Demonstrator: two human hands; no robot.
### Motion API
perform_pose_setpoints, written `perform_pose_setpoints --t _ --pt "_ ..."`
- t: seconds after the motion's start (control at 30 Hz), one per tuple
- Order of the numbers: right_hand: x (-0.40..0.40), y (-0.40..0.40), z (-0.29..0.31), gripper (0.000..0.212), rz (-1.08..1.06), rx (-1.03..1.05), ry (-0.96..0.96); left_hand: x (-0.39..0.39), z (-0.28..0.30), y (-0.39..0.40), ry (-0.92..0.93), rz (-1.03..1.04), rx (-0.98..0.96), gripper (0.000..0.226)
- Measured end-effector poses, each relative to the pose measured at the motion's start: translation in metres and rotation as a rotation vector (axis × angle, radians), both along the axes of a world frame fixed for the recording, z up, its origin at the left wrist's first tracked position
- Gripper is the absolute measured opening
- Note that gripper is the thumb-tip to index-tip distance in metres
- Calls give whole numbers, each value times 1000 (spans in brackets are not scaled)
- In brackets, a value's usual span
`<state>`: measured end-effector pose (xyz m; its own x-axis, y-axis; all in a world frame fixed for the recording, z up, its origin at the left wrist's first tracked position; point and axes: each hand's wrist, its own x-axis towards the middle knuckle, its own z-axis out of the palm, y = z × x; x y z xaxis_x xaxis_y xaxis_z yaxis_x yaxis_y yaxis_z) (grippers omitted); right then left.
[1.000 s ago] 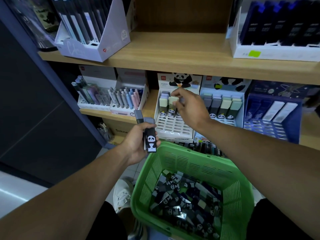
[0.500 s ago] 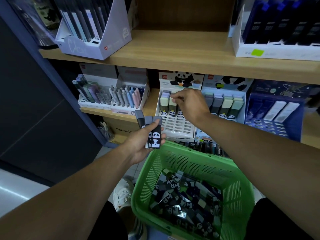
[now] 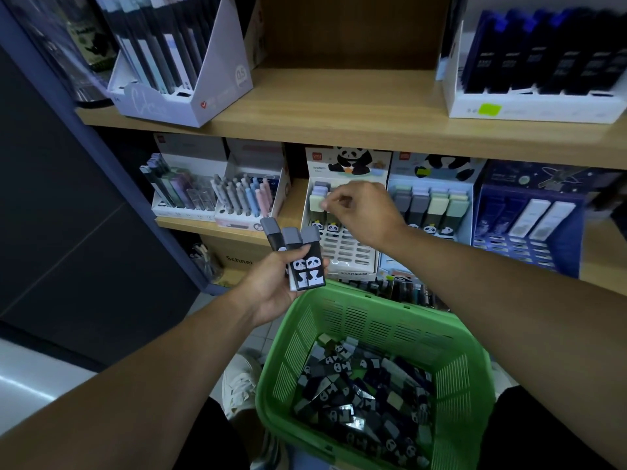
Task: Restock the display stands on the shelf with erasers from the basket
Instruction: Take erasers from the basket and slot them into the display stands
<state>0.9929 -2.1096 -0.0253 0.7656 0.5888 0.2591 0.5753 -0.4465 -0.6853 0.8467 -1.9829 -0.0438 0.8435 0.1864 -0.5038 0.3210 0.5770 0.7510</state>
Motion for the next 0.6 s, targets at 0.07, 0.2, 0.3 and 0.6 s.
perform_pose_setpoints --t 0.07,0.2,0.3,0.6 --pt "-9 -3 4 22 82 -12 309 1 -1 -1 3 10 25 21" --pt "-14 -12 1 28 144 -75 639 6 -1 -8 15 5 67 24" --pt "-15 -21 4 29 149 -66 772 11 -2 -14 16 -12 86 31" --pt "-1 -39 14 19 -102 192 662 24 -3 -29 63 48 65 24"
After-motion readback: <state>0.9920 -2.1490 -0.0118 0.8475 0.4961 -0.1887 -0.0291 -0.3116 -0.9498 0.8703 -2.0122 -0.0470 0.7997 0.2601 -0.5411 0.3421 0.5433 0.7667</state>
